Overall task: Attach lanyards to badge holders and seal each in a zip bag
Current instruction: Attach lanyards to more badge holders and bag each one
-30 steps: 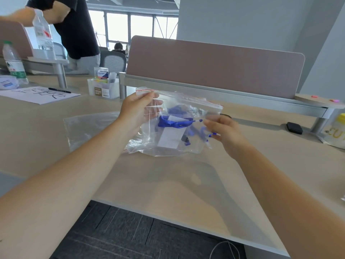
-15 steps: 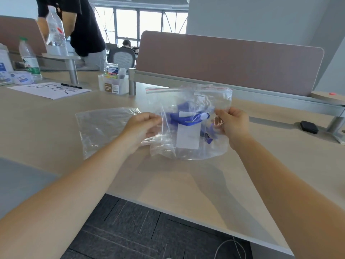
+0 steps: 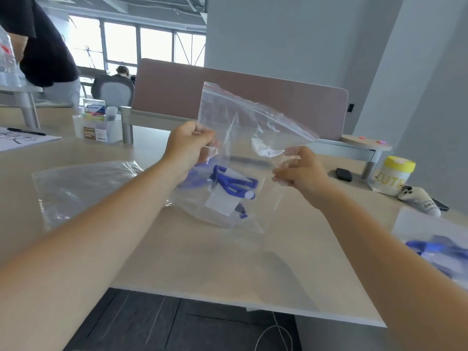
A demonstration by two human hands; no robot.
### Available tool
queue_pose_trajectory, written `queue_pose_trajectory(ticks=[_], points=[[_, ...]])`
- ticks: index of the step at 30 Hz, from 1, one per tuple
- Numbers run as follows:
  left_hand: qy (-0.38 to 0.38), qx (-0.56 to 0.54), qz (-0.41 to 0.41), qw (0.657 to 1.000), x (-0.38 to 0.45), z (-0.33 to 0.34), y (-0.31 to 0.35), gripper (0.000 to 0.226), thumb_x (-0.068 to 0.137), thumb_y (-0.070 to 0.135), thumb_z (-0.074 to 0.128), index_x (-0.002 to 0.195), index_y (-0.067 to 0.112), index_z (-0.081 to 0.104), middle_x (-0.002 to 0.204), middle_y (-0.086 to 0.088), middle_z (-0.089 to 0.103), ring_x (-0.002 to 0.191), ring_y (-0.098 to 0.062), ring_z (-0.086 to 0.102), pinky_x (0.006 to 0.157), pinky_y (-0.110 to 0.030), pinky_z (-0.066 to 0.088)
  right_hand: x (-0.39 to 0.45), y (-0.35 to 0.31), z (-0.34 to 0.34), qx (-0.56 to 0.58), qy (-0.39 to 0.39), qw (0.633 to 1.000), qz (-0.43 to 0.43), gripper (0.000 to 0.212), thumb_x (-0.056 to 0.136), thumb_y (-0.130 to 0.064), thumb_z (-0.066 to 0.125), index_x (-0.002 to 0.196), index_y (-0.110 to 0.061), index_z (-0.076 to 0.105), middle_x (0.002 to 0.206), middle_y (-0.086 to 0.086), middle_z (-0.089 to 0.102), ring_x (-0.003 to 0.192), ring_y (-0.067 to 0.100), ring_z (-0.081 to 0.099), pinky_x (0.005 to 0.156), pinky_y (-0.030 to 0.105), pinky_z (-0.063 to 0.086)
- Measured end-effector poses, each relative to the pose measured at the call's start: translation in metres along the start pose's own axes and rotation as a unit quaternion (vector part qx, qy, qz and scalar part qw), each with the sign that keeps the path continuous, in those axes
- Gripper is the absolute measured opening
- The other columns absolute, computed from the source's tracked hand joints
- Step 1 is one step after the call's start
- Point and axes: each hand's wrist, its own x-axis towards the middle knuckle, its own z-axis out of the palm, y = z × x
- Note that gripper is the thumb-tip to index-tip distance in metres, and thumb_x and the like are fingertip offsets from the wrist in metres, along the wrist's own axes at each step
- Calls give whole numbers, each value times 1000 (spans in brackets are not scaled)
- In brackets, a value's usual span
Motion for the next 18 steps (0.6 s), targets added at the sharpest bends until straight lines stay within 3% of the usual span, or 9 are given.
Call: queue_pose_trajectory(ticks=[4, 7, 11, 15, 18], points=[[-18, -7, 22, 1000, -2, 23, 10, 21, 89, 11, 51, 70, 20, 50, 70, 0, 61, 47, -7, 49, 43, -17, 38, -12, -4, -27, 3, 78, 997, -25, 38, 80, 4, 61, 105, -14, 38, 76, 5, 55, 61, 14, 58, 60, 20, 47], [-29, -22, 40, 999, -5, 41, 19, 20, 89, 9, 51, 72, 20, 46, 66, -1, 59, 32, 0, 43, 36, -10, 34, -18, -9, -48, 26, 138, 989, -47, 44, 80, 1, 63, 109, -17, 36, 79, 6, 59, 53, 6, 60, 61, 20, 46], [-39, -54, 63, 996, -11, 71, 29, 20, 88, 6, 52, 80, 21, 42, 66, 0, 59, 29, 1, 41, 33, -10, 31, -30, -14, -77, 33, 206, 975, -73, 42, 81, 3, 61, 105, -20, 34, 73, -2, 62, 43, -2, 58, 52, 17, 44], [-57, -70, 96, 991, -22, 104, 39, 30, 86, 5, 58, 102, 20, 38, 73, 4, 55, 34, 2, 46, 36, -11, 37, -49, -22, -108, 13, 243, 964, -107, 44, 81, 11, 53, 107, -22, 39, 77, -3, 57, 40, -2, 54, 47, 16, 43], [-90, -89, 127, 984, -30, 131, 49, 30, 85, 0, 56, 95, 23, 40, 72, 3, 53, 33, 2, 45, 36, -11, 37, -63, -26, -134, -38, 267, 957, -108, 33, 83, 10, 49, 103, -15, 53, 90, -2, 57, 41, -4, 53, 44, 10, 42]])
